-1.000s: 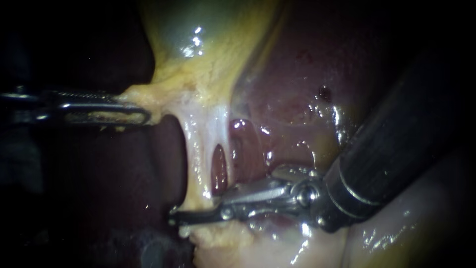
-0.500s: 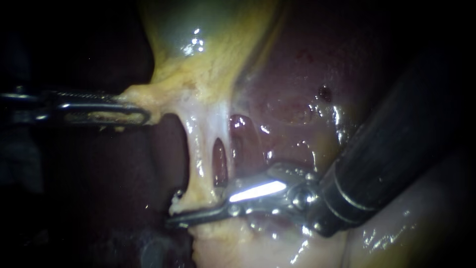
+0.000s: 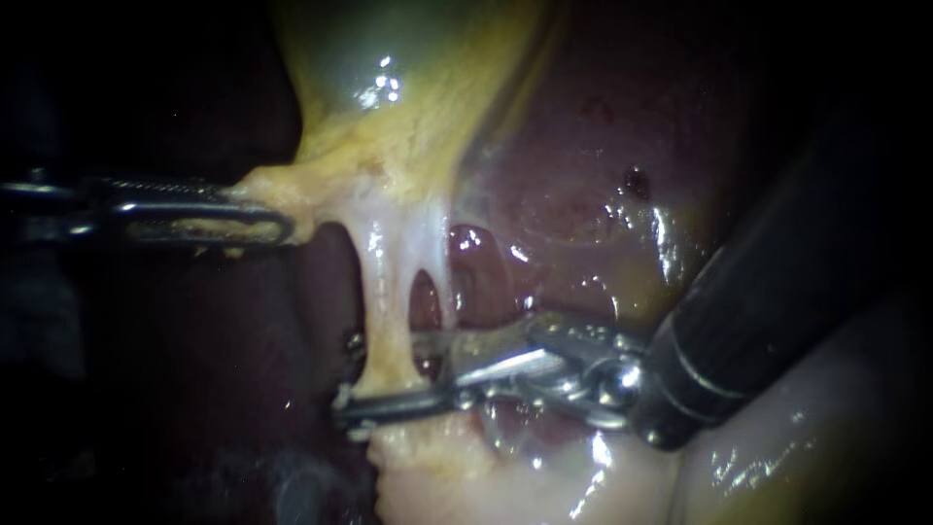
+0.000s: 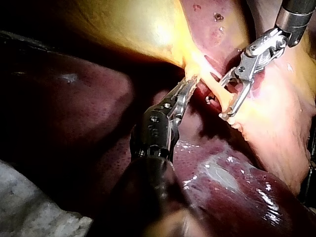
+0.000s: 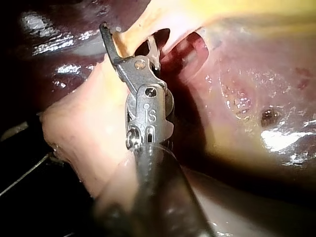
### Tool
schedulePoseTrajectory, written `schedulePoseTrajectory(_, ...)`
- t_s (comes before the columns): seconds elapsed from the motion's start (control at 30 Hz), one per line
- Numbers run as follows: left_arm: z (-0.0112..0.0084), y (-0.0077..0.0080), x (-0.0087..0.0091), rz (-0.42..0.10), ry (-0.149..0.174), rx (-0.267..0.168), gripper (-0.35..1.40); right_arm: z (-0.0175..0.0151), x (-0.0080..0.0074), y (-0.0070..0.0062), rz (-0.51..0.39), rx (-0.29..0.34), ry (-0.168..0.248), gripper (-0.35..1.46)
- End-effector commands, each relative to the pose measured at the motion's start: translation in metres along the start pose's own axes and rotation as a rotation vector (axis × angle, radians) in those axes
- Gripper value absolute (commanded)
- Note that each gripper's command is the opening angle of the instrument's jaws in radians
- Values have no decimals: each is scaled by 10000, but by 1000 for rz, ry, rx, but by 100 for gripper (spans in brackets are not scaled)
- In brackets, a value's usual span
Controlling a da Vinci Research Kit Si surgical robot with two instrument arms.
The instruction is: Going back second clip left tube
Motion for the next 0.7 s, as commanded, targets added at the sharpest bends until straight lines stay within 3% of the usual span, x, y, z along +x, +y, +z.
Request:
schedulePoseTrajectory(0.03, 0, 0, 0, 0, 0, 0, -35, -2, -1, 1, -8, 1, -1, 50)
schedulePoseTrajectory(0.3, -1, 0, -1, 1, -1, -4, -35, -48, 4, -4, -107, 23, -4, 50)
schedulePoseTrajectory(0.57, -1, -1, -1, 1, -1, -4, -35, -127, 32, -1, -193, 17, -1, 50)
schedulePoseTrajectory(0.7, -1, -1, -1, 1, -1, -4, -35, -161, 46, 2, -235, 6, -43, 50)
